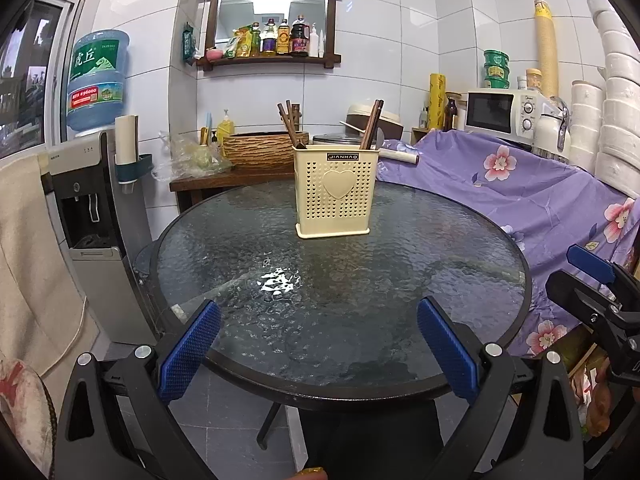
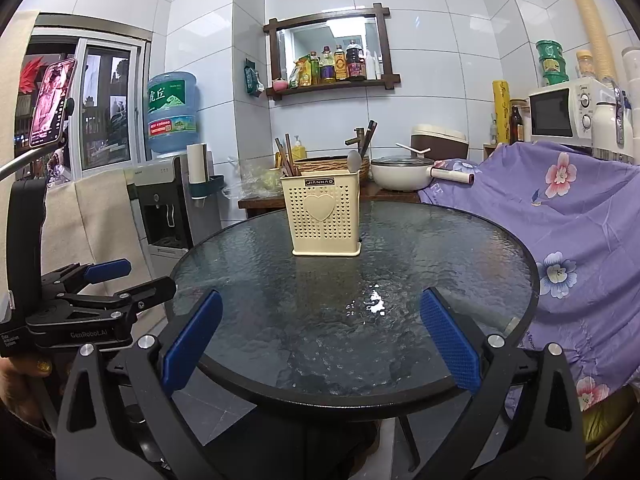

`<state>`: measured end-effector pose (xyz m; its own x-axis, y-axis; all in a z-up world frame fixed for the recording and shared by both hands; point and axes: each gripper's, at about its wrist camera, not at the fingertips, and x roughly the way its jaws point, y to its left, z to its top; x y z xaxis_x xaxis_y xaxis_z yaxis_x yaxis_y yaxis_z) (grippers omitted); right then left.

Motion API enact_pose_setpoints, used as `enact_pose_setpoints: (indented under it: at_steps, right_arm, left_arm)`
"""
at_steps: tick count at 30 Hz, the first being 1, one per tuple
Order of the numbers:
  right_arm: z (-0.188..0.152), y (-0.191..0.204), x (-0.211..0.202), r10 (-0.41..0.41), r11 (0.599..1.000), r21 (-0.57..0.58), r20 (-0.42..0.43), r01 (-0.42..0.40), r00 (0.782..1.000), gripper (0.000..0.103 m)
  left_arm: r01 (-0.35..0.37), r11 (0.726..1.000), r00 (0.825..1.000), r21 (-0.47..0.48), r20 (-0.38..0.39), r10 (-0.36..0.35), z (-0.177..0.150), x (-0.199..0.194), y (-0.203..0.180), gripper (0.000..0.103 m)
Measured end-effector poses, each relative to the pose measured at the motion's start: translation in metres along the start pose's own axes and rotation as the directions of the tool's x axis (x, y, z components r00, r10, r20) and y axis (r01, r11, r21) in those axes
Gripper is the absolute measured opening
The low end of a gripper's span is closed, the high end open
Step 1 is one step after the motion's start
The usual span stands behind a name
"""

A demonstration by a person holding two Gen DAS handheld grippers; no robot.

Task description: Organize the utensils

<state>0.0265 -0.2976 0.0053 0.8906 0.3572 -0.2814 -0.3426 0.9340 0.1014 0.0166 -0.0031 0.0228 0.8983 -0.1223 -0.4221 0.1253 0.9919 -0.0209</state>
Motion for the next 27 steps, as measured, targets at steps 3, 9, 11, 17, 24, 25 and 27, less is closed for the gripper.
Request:
enact_pose_setpoints:
  at_steps: [3, 9, 11, 17, 24, 25, 27]
  right_arm:
    - [0.0001, 0.0, -0.0001, 0.0, 1.0, 0.0, 0.0, 0.0, 1.0, 0.097]
    - [0.0, -0.0001, -0.0001, 0.0, 1.0, 0.0, -0.001, 0.0, 1.0, 0.097]
    - [0.0001, -0.0003, -0.0001, 0.001, 1.0, 0.0, -0.001, -0.001, 1.0, 0.097]
    - [-0.0003, -0.001, -0.0001, 0.0, 1.0, 0.006, -0.001, 0.0, 1.0, 0.097]
    - [-0.0003, -0.0031, 0.0017, -0.001, 1.0, 0.018, -0.008, 0.001, 1.0, 0.097]
    - [-0.0004, -0.0032, 0.0018, -0.002, 1.0, 0.017, -0.008, 0.002, 1.0, 0.097]
    - [-0.0007, -0.0032, 0.002, -0.003, 1.0, 0.013, -0.009, 0.004, 1.0, 0.097]
  left_arm:
    - [-0.007, 1.0, 1.0, 0.002, 0.003, 0.007, 0.0002, -0.0004, -0.0003, 0.097]
    - [-0.004, 1.0, 1.0, -0.007, -0.001, 0.004, 0.0011, 0.0003, 0.0015, 0.097]
    - [0.0, 1.0, 1.0, -0.007, -0.004, 0.0, 0.0014, 0.0012, 0.0015, 0.097]
    - [-0.014, 1.0, 1.0, -0.009, -0.001, 0.014, 0.0007, 0.0009, 0.001, 0.097]
    - [-0.021, 1.0, 1.0, -0.011, 0.0, 0.021, -0.0003, 0.0007, 0.0003, 0.097]
    - [-0.021, 1.0, 1.0, -0.008, -0.002, 0.021, -0.0005, 0.001, 0.0, 0.097]
    - [-0.026, 1.0, 1.0, -0.005, -0.005, 0.026, -0.0005, 0.0016, -0.0003, 0.097]
